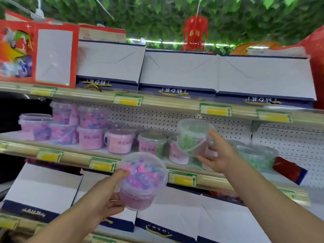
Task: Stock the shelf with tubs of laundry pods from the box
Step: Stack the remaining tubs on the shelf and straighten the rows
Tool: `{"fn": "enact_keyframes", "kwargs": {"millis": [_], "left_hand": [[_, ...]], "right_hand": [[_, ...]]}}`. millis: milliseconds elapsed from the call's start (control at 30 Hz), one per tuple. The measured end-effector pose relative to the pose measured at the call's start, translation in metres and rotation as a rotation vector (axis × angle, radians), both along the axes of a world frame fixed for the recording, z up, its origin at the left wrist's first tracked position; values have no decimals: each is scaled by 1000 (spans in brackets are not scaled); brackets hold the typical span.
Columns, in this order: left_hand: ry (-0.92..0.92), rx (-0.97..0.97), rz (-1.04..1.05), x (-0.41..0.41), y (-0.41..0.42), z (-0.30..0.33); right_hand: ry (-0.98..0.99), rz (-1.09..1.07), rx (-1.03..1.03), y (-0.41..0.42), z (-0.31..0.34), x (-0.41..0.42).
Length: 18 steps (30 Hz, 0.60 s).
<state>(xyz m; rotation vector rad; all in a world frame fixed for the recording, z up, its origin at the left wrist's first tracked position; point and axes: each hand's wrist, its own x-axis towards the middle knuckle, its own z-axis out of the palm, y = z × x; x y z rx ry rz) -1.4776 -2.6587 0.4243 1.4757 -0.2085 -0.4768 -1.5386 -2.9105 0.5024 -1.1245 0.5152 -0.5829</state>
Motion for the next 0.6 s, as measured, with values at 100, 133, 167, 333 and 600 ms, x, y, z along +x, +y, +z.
{"fn": "enact_keyframes", "kwargs": {"millis": [100, 133, 167, 333, 600], "left_hand": [[1, 11, 47, 6, 0, 2], [4, 18, 60, 8, 0, 3], [14, 22, 68, 10, 1, 3], [24, 50, 103, 17, 0, 1], [3, 42, 137, 22, -12, 0]], "right_hand": [[10, 9, -9, -3, 12, 22], [11, 12, -1, -4, 15, 27], [6, 16, 10, -5, 17, 32], [44, -7, -258, -20, 0, 53], [261, -456, -1445, -21, -49, 72]]}}
